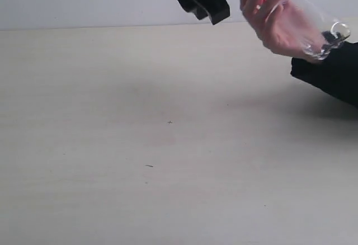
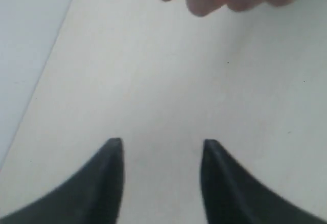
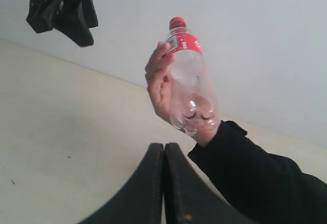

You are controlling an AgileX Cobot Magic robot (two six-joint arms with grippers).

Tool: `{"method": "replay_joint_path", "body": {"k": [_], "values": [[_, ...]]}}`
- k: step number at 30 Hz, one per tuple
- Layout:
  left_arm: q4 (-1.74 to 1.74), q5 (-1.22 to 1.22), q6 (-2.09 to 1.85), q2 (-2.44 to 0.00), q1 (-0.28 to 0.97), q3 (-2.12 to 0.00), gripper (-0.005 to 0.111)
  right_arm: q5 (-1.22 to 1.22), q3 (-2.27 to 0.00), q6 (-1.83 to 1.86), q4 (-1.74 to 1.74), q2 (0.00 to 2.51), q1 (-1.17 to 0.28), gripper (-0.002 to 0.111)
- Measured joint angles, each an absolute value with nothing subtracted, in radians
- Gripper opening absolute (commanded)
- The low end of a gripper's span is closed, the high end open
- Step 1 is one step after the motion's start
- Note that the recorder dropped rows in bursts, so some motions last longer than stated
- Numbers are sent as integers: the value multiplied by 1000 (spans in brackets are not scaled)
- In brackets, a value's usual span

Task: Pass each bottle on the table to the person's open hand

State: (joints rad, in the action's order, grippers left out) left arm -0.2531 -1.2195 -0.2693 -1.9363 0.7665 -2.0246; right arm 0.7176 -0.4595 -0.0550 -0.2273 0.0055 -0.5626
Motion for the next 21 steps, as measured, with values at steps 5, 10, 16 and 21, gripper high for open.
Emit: {"method": "replay_joint_path", "body": {"k": [5, 10, 16, 21], "values": [[-253, -1219, -189, -1874, 766, -2018, 0, 718, -460, -55, -227, 5, -563, 0], [-253, -1219, -75, -1789, 741, -1928, 0, 718, -460, -55, -227, 5, -563, 0], [-253, -1112, 93, -1624, 728, -1652, 0, 718, -460, -55, -227, 5, -563, 0], [-253, -563, 279, -1322, 728, -1108, 0, 718, -460, -55, -227, 5, -563, 0]]}}
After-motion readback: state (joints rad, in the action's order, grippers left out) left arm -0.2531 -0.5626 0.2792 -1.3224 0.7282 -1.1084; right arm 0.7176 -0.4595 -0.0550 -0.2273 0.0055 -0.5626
